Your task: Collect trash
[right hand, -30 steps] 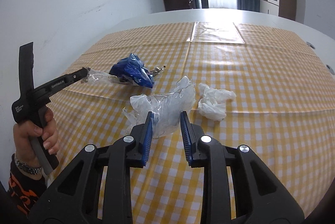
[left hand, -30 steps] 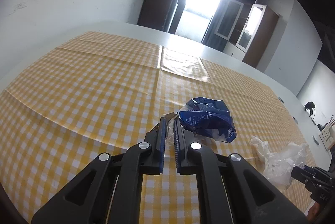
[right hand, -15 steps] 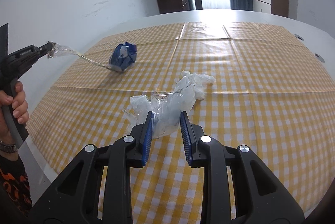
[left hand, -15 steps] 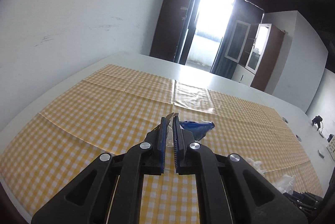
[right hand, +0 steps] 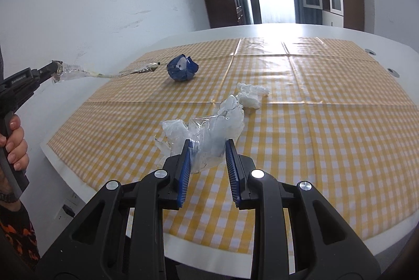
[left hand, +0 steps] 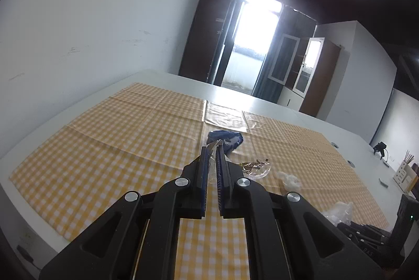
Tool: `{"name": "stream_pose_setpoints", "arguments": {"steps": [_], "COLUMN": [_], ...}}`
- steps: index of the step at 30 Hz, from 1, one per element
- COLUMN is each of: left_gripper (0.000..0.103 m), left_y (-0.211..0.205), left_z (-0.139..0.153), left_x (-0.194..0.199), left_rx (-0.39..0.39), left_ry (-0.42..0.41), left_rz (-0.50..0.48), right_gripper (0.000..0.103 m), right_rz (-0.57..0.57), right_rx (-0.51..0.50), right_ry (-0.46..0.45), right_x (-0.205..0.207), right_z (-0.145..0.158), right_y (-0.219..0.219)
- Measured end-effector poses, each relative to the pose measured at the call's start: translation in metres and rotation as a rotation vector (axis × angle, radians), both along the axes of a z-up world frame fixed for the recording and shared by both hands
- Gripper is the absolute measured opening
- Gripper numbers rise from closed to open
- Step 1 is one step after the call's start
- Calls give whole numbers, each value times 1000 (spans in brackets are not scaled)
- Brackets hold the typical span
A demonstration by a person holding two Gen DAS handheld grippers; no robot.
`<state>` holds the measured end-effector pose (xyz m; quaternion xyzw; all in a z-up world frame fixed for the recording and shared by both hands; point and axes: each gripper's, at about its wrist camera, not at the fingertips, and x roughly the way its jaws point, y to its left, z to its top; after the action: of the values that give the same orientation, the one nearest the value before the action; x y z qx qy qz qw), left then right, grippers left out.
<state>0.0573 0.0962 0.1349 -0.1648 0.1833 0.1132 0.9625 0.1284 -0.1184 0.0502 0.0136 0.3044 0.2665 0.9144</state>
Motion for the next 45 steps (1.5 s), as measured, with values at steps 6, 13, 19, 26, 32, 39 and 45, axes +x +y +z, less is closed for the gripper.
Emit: {"name": "stream_pose_setpoints", "arguments": {"steps": [6,13,19,26,32,39,45], "left_gripper": [5,5,5,5,5,5,5], "left_y": [-36,-69,-97,-126,-130,-138,-128], "left_z": [-22,-32,-46,-76,-110,-143,-195], "left_x": [-55,-112,-149,-192,-204,-189,-148], "left_rx": [-16,-49,-35,46,5,52,16], "left_ry": [-6,-34,-21,40,152,226,342], "left_rz": [-46,-99,-152,-208,-255,-248,-222], "right_gripper": [24,24,24,24,24,24,25], "right_rz": [27,50,71,130,167,166,129], "right_rx": [5,3,-23,-39,-72,-84,-117], "right_ry": [-18,-39,-55,39,92,156,246], "right_x": [-39,-83,-120,-163,-185,-178,-150], "right_z": [-12,-20,-29,-75,-108,-140,-186], "right_y": [-15,-34,-50,-60,-61,-57,-48]}}
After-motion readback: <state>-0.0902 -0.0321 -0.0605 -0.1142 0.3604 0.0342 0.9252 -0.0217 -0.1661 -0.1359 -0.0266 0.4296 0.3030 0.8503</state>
